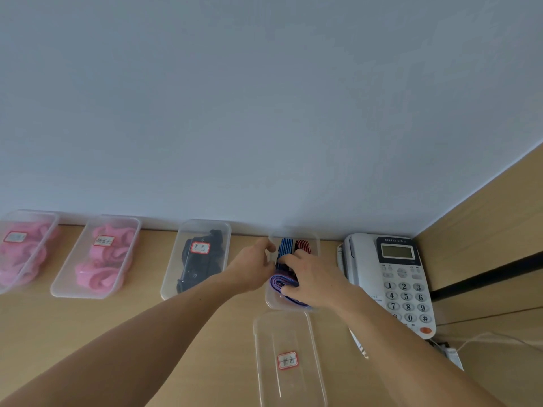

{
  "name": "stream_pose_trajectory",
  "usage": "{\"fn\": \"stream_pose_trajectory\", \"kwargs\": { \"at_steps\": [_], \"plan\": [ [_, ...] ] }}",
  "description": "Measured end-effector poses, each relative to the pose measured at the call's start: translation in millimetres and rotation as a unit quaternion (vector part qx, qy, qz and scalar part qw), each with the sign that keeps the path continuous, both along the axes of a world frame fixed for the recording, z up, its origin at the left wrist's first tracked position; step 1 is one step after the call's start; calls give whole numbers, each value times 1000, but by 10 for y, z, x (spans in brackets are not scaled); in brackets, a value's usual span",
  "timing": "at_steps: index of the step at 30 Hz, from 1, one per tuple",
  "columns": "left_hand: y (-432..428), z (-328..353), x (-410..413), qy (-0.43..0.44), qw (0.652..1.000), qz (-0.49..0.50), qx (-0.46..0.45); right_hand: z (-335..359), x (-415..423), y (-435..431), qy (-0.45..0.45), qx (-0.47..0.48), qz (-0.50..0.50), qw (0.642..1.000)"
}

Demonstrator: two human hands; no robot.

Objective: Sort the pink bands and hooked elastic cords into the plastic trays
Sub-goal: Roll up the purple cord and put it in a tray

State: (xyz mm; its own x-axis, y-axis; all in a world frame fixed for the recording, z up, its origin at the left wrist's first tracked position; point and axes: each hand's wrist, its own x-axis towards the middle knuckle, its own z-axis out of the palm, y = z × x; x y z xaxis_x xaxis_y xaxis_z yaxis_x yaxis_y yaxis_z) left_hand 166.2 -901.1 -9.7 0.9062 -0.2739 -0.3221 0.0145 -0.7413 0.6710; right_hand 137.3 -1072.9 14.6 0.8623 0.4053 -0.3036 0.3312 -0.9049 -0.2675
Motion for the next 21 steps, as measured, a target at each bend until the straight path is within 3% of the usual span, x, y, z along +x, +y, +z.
{"fn": "stream_pose_trajectory", "kwargs": {
  "at_steps": [6,11,18,21],
  "plan": [
    [12,17,8,11,1000,3,-16,10,63,6,44,-1,-17,999],
    [-9,26,8,20,999,17,-19,-12,29,20,26,21,-68,997],
    [-47,69,4,34,999,24,-25,-95,-94,7,-25,117,-165,979],
    [-70,108,-12,58,997,30,-45,-95,-104,27,-36,169,-246,954]
  ]
}}
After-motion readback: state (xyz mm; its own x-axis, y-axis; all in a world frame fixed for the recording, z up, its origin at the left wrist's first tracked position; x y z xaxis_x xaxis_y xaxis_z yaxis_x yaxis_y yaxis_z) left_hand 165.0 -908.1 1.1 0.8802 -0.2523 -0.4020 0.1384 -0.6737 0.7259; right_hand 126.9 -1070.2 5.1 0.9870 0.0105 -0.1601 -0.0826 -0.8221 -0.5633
